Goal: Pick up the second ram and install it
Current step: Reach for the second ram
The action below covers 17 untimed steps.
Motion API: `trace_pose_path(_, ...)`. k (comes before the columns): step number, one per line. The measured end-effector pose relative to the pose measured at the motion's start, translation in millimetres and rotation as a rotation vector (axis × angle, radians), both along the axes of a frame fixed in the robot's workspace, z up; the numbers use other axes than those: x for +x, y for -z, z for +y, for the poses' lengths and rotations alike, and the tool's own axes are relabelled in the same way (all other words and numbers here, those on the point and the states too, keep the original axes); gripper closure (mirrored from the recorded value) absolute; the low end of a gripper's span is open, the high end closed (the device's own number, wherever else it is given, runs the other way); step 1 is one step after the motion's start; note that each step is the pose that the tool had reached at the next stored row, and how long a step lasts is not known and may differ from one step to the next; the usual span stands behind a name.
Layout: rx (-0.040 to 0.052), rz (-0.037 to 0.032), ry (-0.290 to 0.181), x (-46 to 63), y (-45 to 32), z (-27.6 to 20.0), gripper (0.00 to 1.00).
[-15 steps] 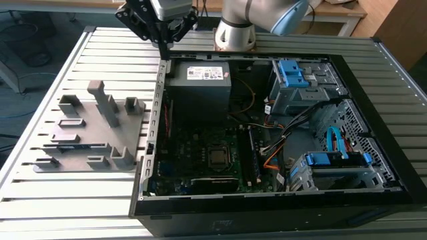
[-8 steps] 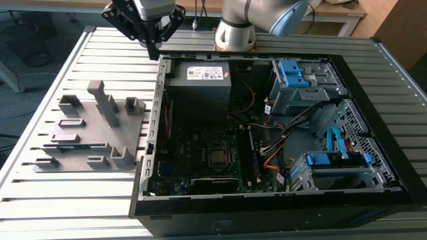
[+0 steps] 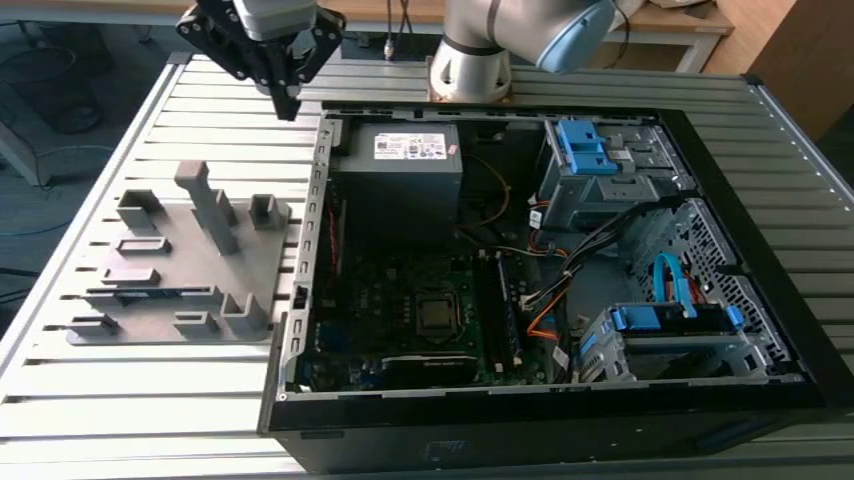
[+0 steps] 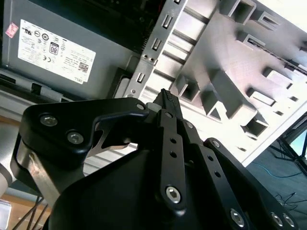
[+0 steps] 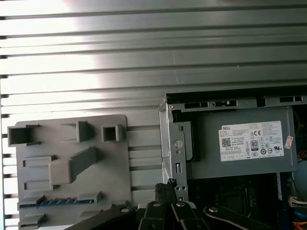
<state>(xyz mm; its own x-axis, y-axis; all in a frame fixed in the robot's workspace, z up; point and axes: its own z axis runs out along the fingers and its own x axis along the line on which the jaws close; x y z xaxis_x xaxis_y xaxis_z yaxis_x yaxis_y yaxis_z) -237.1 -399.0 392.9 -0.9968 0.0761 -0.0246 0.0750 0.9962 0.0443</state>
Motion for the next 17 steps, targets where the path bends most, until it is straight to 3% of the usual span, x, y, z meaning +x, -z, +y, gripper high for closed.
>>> trace_pose_path(9,0.0,0.0,0.0,-32.8,2.4,-0.1,0.9)
trace_pose_path(17,0.0001,0.0,0.0,-55.1,4.7,-5.1,0.9)
